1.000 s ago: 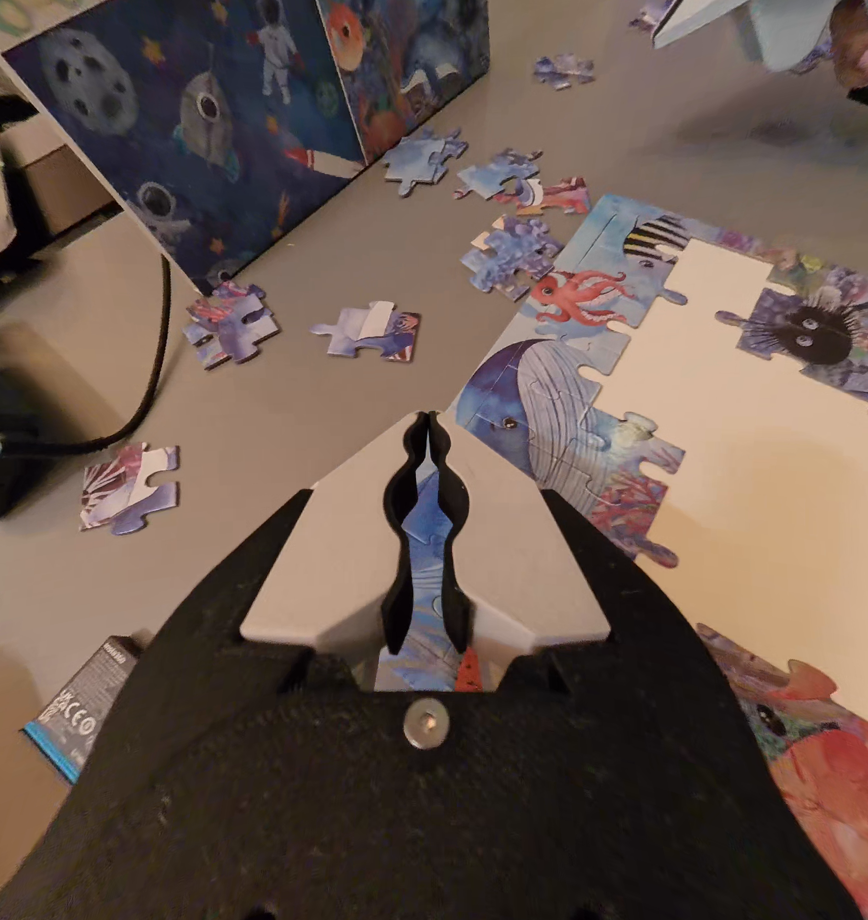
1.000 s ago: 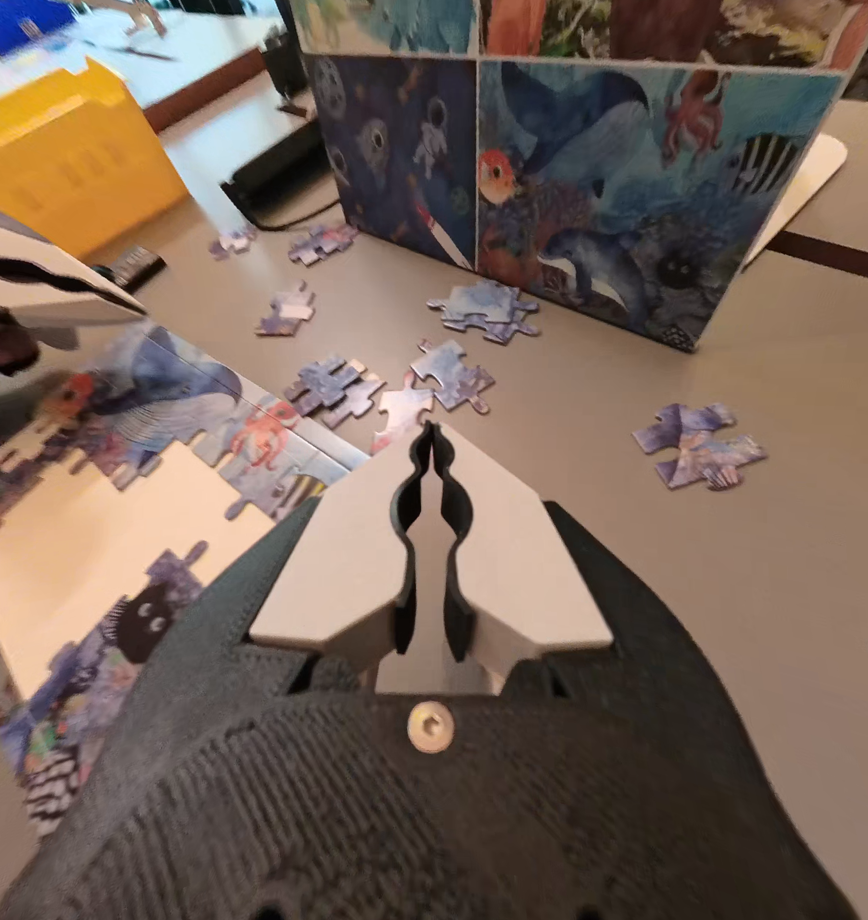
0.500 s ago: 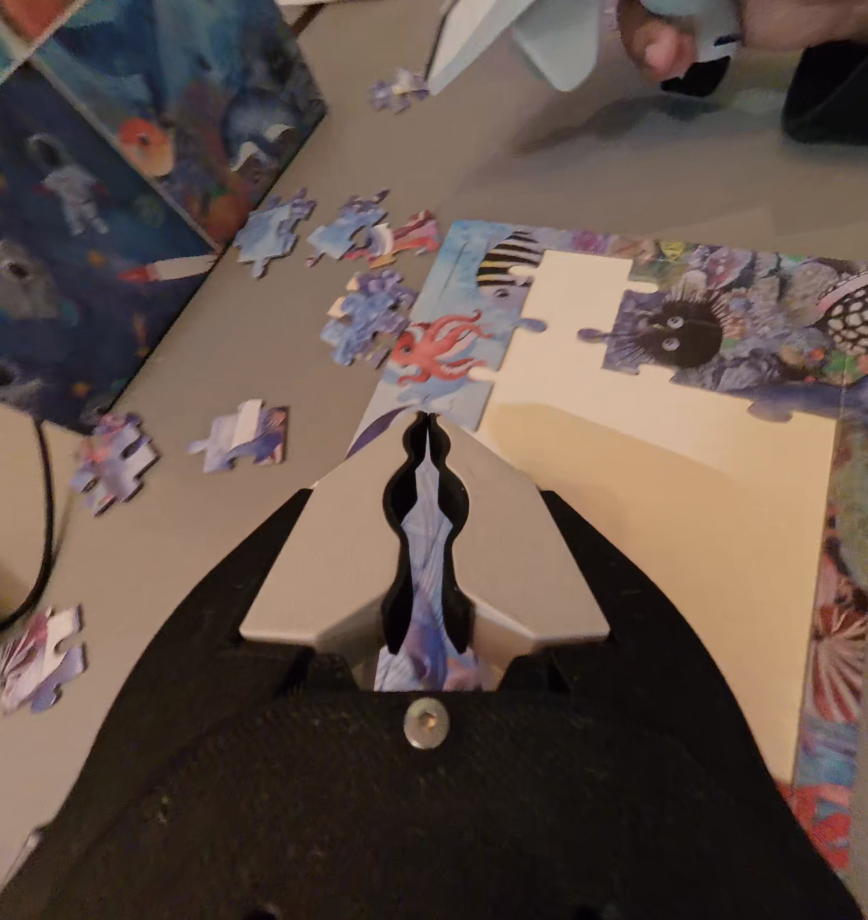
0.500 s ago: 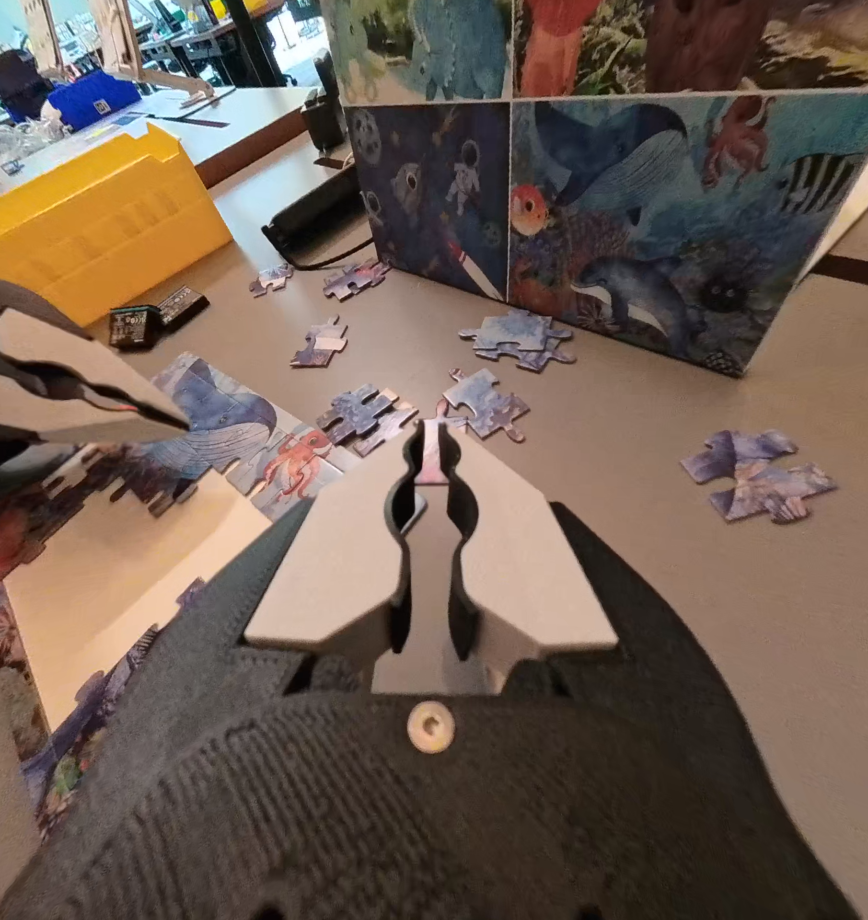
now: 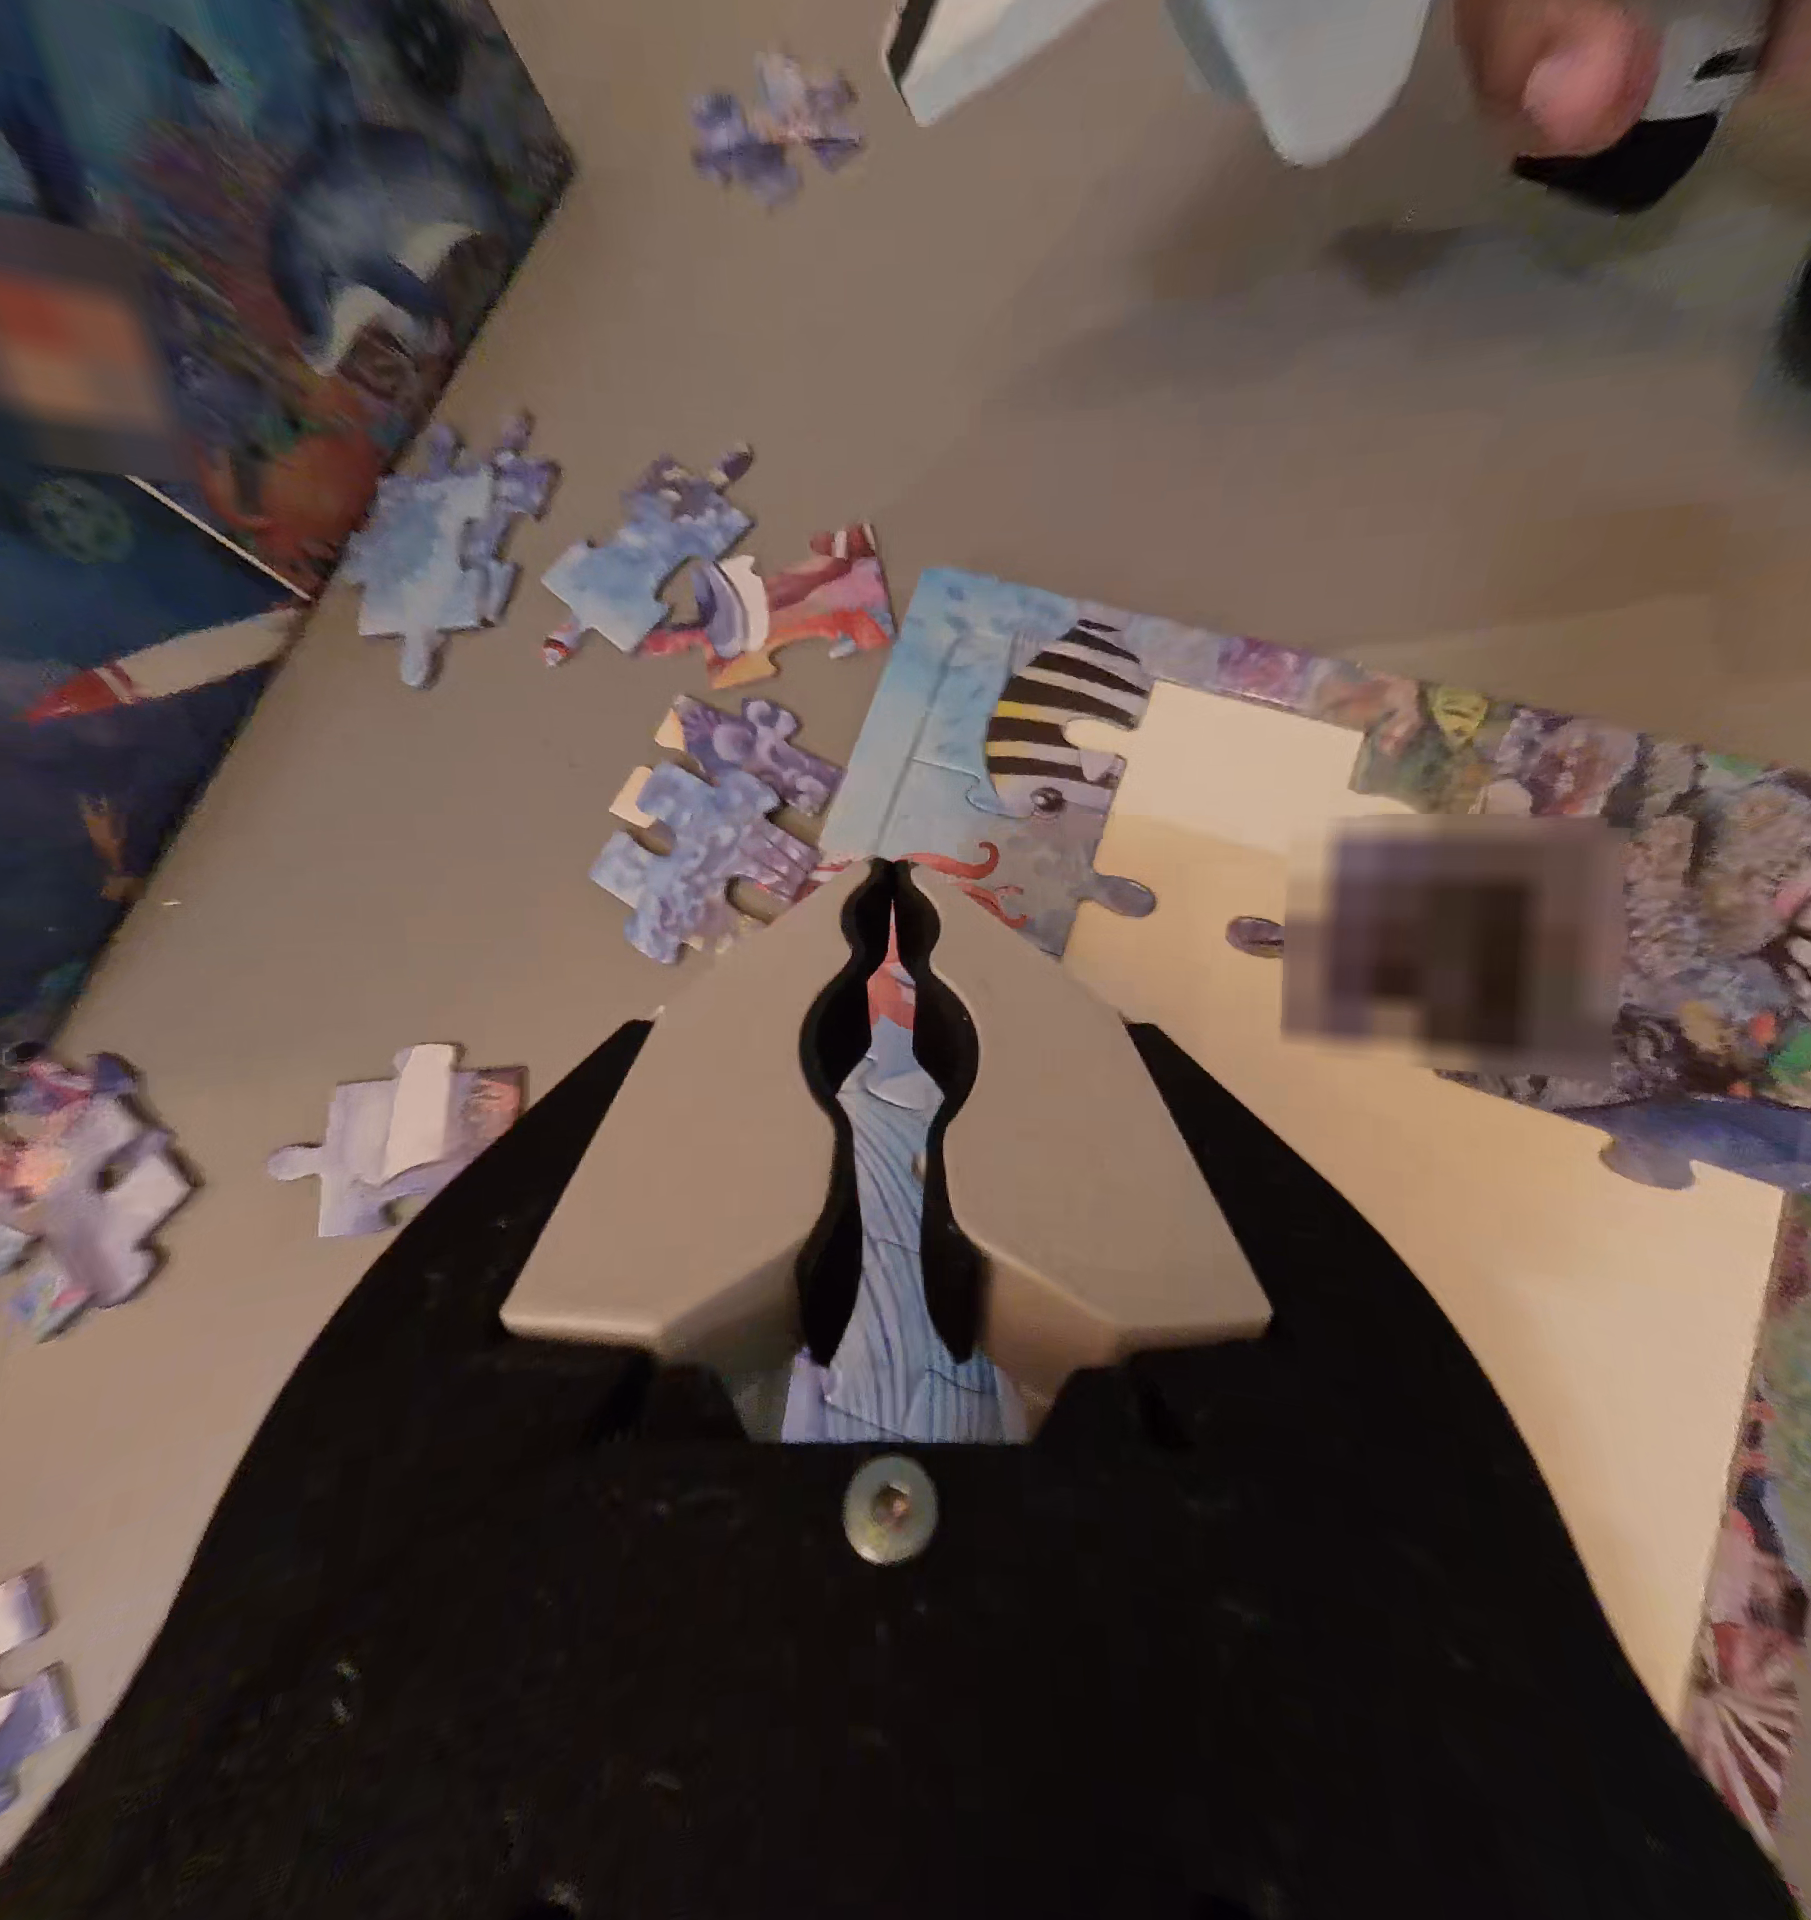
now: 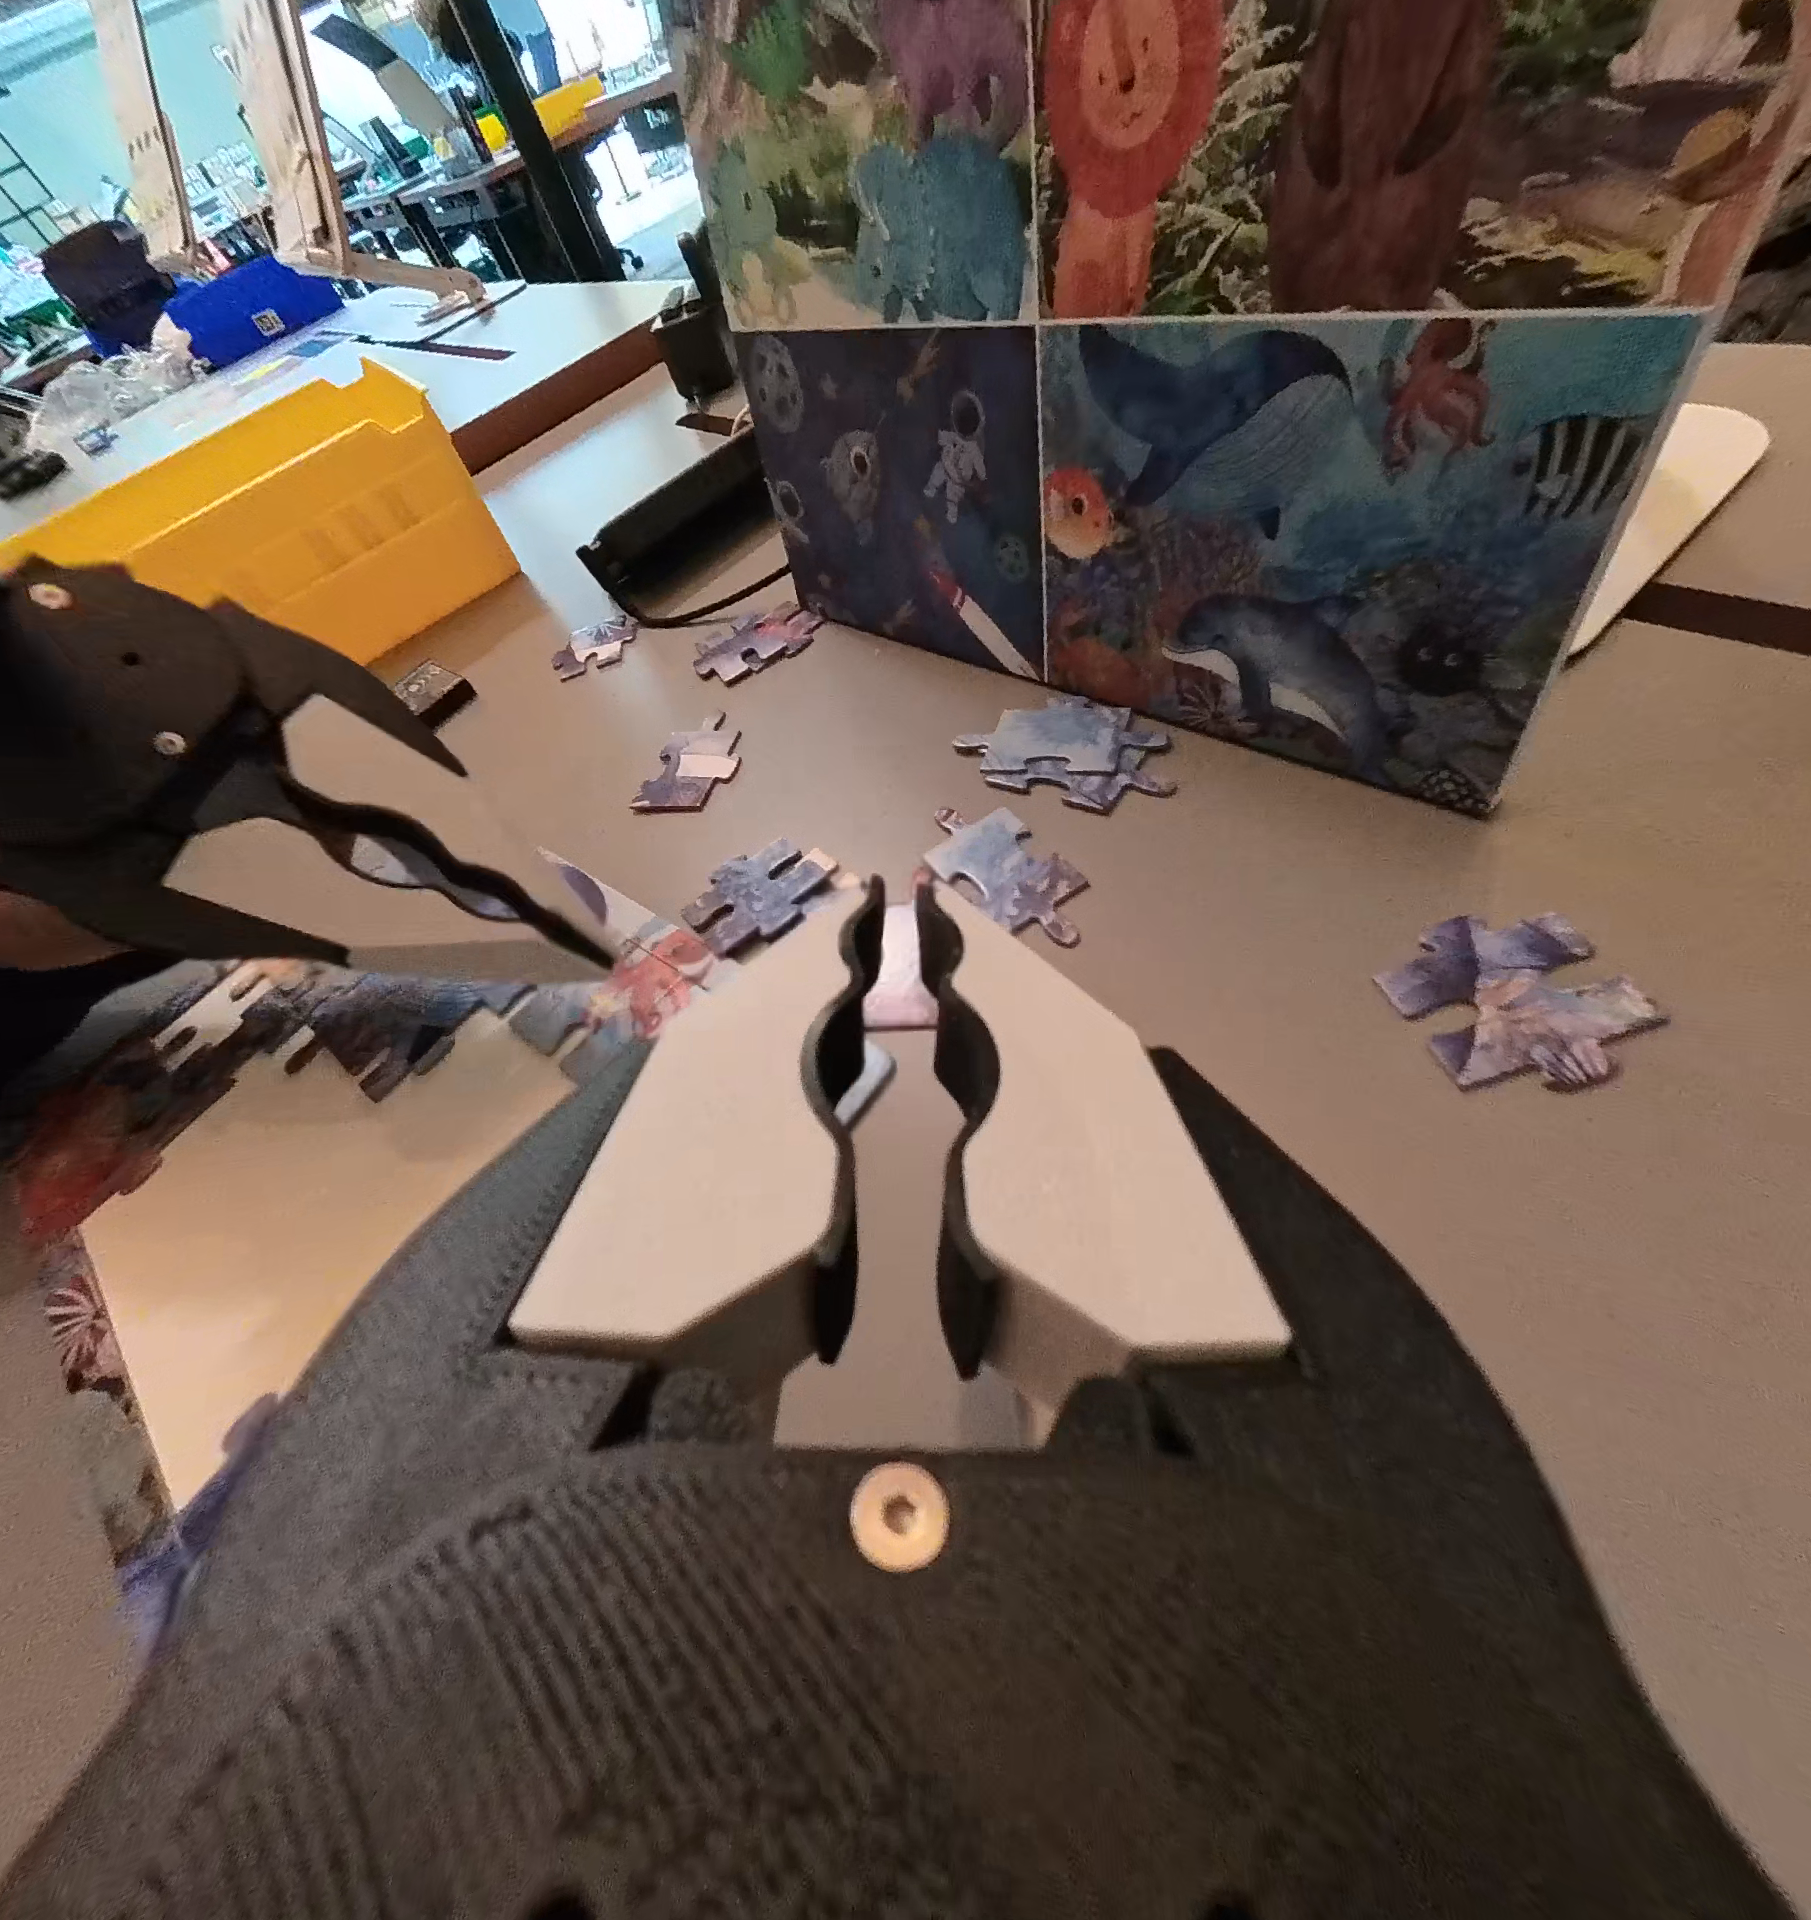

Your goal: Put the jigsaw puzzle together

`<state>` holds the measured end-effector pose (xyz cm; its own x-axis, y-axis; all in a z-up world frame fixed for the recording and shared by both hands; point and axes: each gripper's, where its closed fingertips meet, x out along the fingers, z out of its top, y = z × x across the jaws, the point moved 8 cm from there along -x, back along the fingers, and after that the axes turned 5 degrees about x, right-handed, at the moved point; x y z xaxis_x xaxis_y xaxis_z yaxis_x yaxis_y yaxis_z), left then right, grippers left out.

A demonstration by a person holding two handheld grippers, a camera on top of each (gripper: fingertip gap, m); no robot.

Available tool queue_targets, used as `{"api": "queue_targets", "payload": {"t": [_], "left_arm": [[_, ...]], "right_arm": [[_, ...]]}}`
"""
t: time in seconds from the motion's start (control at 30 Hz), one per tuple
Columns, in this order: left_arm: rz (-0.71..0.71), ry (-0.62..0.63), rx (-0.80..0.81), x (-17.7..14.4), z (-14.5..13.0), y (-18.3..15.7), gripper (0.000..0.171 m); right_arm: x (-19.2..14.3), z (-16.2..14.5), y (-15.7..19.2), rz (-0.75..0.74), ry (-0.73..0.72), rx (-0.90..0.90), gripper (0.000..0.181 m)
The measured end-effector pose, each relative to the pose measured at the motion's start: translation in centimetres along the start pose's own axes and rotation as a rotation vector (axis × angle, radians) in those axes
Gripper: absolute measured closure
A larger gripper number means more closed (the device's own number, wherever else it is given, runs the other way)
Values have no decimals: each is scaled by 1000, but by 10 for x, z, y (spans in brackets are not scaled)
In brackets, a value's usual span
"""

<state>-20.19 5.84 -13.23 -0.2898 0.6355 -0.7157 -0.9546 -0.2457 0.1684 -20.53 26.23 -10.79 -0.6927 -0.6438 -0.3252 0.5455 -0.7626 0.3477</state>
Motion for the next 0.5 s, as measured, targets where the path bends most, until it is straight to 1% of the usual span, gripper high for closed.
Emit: {"api": "queue_targets", "payload": {"t": [0.03,0.07,0.1,0.17,0.23,0.27,0.33,0.4,0.5], "left_arm": [[-58,39,-17,5,-4,-3,171],[-116,111,-26,13,-12,-7,171],[-120,92,-26,14,-11,-7,171],[-63,61,-5,6,-8,-2,171],[-6,-64,-22,-14,0,6,171],[-2,-120,-51,-25,2,11,171],[1,-192,-99,-42,-1,19,171],[63,-216,-103,-51,-14,28,171],[175,-175,-67,-57,-40,38,171]], "right_arm": [[0,1,2,14,-7,6,176],[0,1,4,27,-12,11,176],[1,1,5,35,-12,13,176],[2,0,6,28,-6,1,177],[4,-2,5,4,2,-20,177],[5,-4,4,-7,8,-28,178],[8,-7,2,-5,27,-29,177],[13,-12,5,36,61,-20,175],[27,-24,15,96,148,-33,170]]}}
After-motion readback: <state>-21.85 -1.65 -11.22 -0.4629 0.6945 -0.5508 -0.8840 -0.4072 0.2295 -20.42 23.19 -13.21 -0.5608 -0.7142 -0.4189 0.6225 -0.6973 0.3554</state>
